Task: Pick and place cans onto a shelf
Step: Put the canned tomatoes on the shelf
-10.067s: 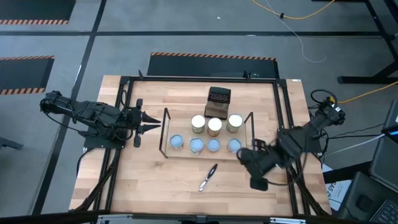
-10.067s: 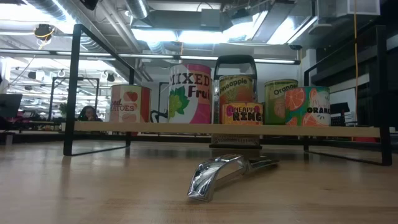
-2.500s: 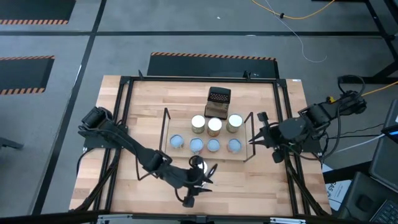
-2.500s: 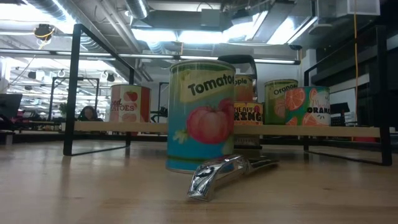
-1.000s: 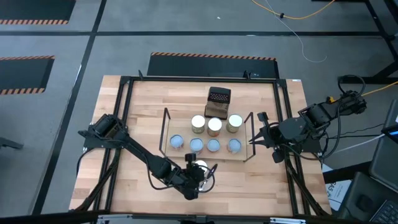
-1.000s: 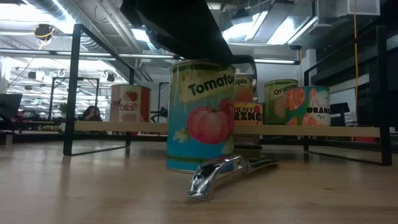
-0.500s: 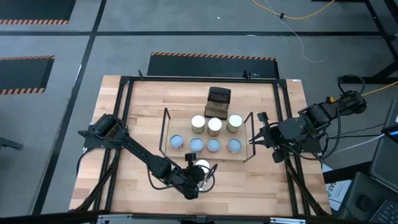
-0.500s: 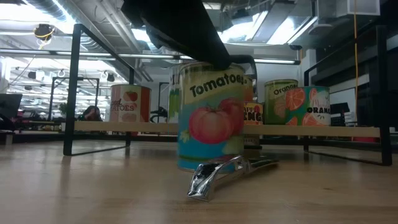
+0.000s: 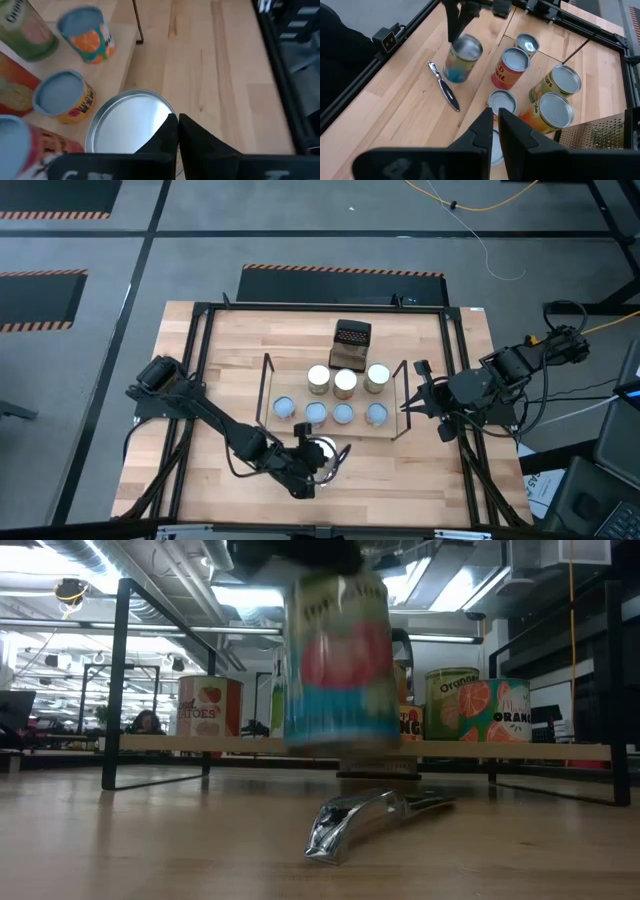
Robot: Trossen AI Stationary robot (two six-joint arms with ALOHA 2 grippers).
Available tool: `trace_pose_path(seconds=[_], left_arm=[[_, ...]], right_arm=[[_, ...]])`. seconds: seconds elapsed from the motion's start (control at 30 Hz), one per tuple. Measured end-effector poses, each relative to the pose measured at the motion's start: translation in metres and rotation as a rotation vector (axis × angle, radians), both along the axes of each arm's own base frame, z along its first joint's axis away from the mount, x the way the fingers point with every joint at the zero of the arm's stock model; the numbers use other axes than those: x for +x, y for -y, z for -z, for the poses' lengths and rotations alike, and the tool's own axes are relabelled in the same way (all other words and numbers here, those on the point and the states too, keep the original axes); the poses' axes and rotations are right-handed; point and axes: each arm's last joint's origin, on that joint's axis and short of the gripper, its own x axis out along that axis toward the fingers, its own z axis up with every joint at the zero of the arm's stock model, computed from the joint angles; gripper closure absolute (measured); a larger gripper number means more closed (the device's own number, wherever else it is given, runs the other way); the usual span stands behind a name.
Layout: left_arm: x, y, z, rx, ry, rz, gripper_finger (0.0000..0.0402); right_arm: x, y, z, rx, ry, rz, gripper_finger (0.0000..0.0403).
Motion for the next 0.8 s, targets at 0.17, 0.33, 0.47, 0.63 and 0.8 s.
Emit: trace_pose_path(seconds=[0.17, 0.33, 0.47, 0.63, 0.8], left_arm=[[-0.009, -0.005, -0.028, -0.047, 0.056, 0.017, 0.04], [-0.021, -0.011, -0.058, -0.088, 0.111, 0.069, 0.0401], [-0.033, -0.02, -0.084, -0.06, 0.171, 0.118, 0.0401], [-0.052, -0.037, -0.117, 0.014, 0.242, 0.163, 0.0401], [-0.074, -0.065, -0.145, 0.086, 0.266, 0.163, 0.0401]], right_arm=[[0.0, 0.0, 0.0, 0.0, 0.0, 0.0, 0.0369], [0.0, 0.0, 0.0, 0.0, 0.0, 0.0, 0.0369], [0.0, 0.0, 0.0, -0.001, 0.0, -0.001, 0.0369], [0.0, 0.0, 0.0, -0.001, 0.0, 0.0, 0.0369], [0.0, 0.0, 0.0, -0.004, 0.001, -0.003, 0.0369]])
